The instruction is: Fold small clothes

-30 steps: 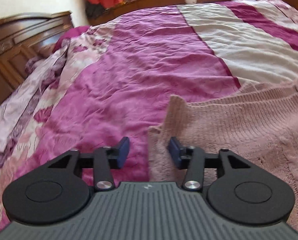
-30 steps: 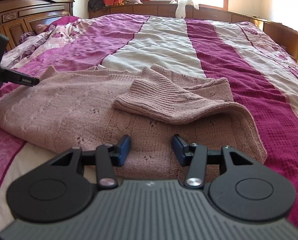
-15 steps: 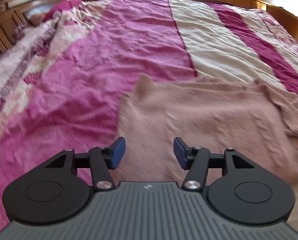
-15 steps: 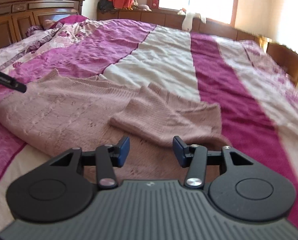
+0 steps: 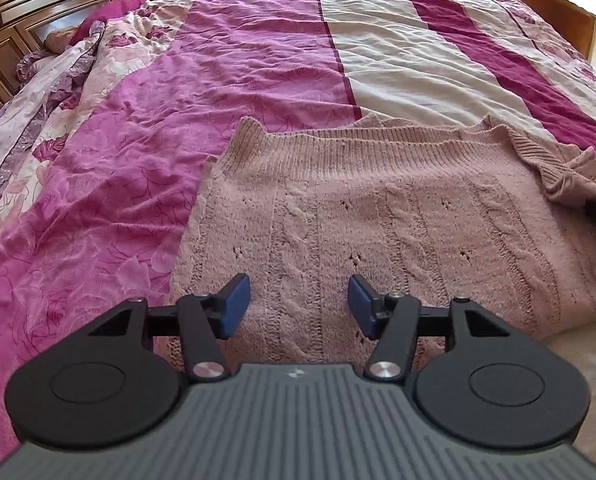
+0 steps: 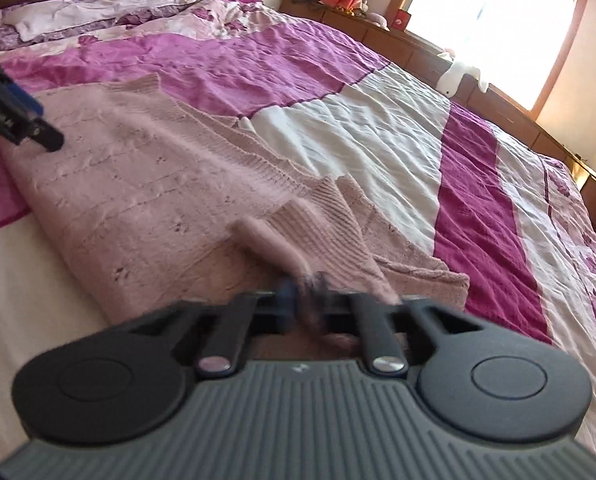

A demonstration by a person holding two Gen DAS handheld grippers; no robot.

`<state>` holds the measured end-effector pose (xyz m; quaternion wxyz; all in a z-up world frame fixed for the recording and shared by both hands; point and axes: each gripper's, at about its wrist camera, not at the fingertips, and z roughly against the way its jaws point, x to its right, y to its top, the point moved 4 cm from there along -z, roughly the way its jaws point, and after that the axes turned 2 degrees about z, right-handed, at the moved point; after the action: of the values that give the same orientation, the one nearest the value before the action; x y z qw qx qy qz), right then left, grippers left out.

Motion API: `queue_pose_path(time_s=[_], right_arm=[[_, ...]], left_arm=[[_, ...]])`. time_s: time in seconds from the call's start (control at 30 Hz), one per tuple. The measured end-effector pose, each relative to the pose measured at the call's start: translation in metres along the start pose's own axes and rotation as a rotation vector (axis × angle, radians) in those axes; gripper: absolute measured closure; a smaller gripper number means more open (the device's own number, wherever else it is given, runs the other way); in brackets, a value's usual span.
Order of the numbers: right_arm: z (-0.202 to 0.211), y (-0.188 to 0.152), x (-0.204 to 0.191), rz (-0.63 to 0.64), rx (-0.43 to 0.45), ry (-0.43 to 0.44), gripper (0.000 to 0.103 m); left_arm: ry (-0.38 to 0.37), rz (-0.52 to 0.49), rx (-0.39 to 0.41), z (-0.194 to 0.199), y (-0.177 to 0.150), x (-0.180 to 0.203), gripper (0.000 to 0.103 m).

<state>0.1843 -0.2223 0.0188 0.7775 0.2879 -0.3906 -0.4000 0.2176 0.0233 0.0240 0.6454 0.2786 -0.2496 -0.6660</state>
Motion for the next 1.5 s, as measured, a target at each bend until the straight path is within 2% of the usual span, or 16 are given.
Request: queue_pose_path(time_s=[0.13,0.27,0.37,0.47,0.53,0.7,0.83,0.9,1.1,1.2,1.3,1.4,1.5], right_arm=[[0.004,0.009,0.03,-0.094,0.053,-0.027,0.093],[-0.003,0.007,0.068,-0.205,0.054,-0.103,0.093],[-0.014,-0.006,0.096,-0.328,0.022,-0.15,0.093],[-0.032,-0.025,0.117,-0.486,-0.045,-0.164,0.093],[-0.046,-0.039,0.122,-0.535,-0.094,-0.178,0.093],[-0.048,-0.051,0.117,-0.548,-0.074,-0.187,0.09],[-0.035,-0.047,0.123,-0.592,-0.069,-0.2,0.066],[-0.021,-0.047,0.126,-0.621,-0.04,-0.188,0.062],[0.027,-0.055,0.111,-0.662,0.02,-0.137,0.062],[0.053,-0.067,0.1,-0.741,0.07,-0.13,0.062],[0.075,-0.074,0.085,-0.793,0.129,-0.086,0.061],[0.084,-0.073,0.071,-0.769,0.172,-0.036,0.061],[0.075,-0.066,0.063,-0.723,0.154,0.013,0.061]], left_arm=[[0.005,0.001,-0.002,-0.001,0.0,0.0,0.04],[0.013,-0.002,-0.002,-0.002,0.0,0.001,0.04],[0.017,-0.013,0.0,-0.003,-0.001,0.002,0.04],[0.02,-0.013,0.002,-0.004,-0.002,0.003,0.04],[0.02,-0.01,0.003,-0.004,-0.001,0.002,0.04],[0.016,-0.01,0.001,-0.004,0.0,0.002,0.04],[0.013,-0.001,0.001,-0.002,0.0,0.002,0.04],[0.011,0.004,0.002,0.002,-0.001,0.001,0.04],[-0.004,0.013,0.006,0.017,-0.003,0.002,0.04],[-0.014,0.016,0.015,0.026,-0.007,0.002,0.04],[-0.009,0.008,0.011,0.03,-0.013,0.003,0.04],[-0.005,0.018,-0.005,0.029,-0.02,0.002,0.04],[-0.006,0.042,-0.011,0.027,-0.024,-0.001,0.04]])
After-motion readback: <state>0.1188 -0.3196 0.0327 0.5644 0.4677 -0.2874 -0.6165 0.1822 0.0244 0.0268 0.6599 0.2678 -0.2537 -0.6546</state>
